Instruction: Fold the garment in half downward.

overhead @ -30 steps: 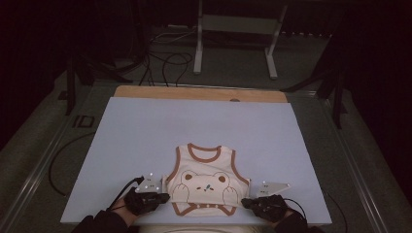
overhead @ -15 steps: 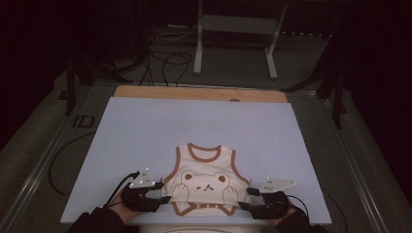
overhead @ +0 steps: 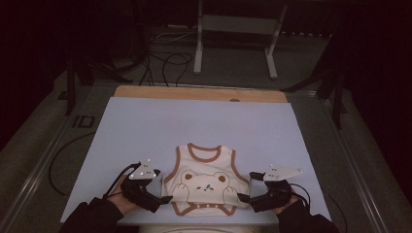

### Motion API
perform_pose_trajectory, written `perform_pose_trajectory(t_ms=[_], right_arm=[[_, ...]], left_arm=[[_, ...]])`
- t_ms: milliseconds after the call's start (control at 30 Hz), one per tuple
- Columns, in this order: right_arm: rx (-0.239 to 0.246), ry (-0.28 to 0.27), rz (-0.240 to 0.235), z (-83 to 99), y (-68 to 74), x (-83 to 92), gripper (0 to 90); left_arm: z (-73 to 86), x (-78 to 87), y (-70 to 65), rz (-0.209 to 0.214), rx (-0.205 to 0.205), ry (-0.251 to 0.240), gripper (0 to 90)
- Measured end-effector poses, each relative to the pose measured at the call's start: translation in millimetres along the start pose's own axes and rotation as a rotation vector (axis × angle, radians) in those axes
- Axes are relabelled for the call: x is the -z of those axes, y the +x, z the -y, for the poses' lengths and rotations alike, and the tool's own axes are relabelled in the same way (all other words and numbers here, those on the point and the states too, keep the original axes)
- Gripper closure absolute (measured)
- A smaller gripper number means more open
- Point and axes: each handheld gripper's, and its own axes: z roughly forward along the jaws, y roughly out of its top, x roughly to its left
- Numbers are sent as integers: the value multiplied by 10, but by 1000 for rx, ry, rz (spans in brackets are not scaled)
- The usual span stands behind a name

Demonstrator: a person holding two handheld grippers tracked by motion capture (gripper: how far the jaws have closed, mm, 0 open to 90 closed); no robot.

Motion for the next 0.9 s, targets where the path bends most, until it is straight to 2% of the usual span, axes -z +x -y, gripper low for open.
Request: perform_pose_trajectory(t_ms=[167,500,900], right_arm=[[6,-8,-3,-94,-33,-17,106],[11,-41,10,-365,-199,-40,105],[45,-48,21,-596,-382,-157,102]], left_arm=[[-73,37,32,7,-9,-14,2],[-281,135,193,-16,-32,-56,0],[-425,59,347,2,-36,-60,0]])
